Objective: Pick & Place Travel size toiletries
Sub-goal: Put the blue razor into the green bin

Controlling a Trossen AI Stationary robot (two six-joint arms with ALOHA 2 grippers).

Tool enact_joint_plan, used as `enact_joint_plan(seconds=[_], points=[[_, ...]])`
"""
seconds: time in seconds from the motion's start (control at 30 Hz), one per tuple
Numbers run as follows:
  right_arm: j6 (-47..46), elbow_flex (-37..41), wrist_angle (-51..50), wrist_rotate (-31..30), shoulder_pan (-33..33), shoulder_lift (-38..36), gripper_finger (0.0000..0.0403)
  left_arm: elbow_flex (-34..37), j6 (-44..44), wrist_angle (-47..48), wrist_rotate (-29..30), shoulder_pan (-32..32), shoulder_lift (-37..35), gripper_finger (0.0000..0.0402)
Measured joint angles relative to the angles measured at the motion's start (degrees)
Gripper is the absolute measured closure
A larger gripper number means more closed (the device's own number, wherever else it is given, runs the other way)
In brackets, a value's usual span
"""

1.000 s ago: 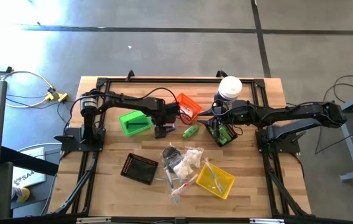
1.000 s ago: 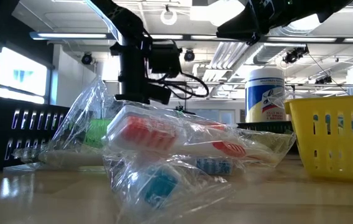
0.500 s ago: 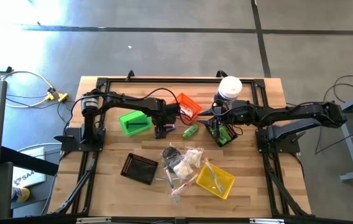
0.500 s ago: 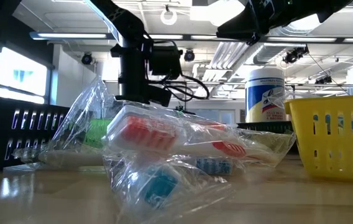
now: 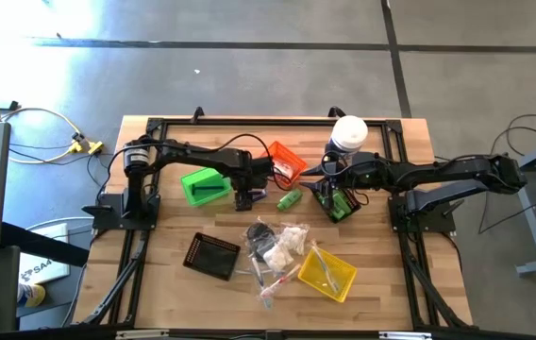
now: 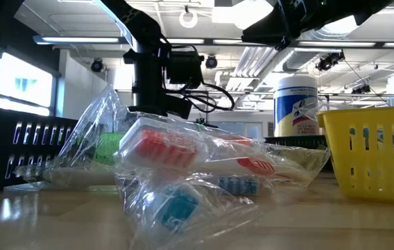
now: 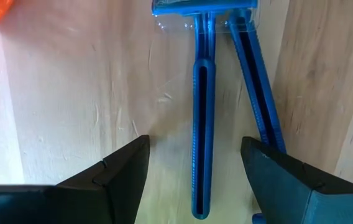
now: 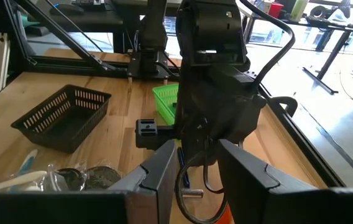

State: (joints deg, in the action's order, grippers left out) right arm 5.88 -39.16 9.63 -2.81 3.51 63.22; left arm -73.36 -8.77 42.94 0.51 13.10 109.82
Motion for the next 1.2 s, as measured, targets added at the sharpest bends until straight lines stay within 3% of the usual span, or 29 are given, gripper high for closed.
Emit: enact_joint_plan(seconds=[0.5,1.2], points=[[0.0,0.0,0.0,0.0,0.0,0.0,0.0292,0.0,0.0,0.0,-0.1,0.0,0.0,0.0243],[0.0,0.0,0.0,0.0,0.0,0.0,0.0292,0.0,0.1,0.0,0.0,0.0,0.0,0.0334]])
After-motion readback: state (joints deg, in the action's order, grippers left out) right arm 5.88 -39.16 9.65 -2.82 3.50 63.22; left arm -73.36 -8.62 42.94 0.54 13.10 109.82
